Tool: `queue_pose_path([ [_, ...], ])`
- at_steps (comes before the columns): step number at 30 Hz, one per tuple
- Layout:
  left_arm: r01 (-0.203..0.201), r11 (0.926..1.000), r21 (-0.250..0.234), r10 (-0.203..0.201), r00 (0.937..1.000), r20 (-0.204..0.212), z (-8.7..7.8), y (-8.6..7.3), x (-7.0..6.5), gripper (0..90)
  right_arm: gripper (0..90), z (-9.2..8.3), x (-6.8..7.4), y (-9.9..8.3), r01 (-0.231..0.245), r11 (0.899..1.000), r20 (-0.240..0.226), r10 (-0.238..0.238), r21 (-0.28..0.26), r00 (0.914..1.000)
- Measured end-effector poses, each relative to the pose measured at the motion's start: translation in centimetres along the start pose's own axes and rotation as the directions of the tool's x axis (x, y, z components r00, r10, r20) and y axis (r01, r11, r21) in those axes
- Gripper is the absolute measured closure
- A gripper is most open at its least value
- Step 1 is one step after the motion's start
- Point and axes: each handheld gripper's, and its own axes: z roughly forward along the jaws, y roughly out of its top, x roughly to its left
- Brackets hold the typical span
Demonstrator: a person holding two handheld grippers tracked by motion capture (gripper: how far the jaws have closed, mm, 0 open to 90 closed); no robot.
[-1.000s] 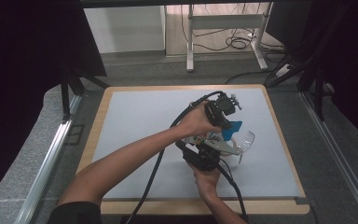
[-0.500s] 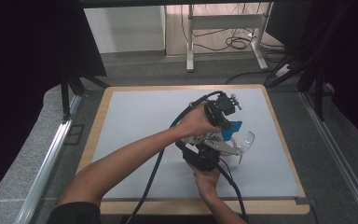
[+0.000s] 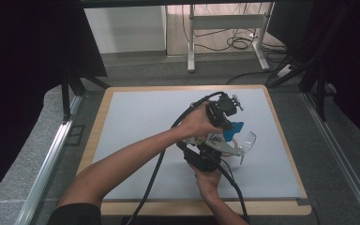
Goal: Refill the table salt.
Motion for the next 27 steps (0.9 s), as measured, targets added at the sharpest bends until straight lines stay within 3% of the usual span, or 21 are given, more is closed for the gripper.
queue_pose_path([
  [27,-0.002,1.0,0.004,0.002,1.0,0.002,-0.07,0.04,0.02,90.0,54.3,0.05,0.14,0.15,-0.002,1.0,-0.001,0.001,-0.011,1.0],
])
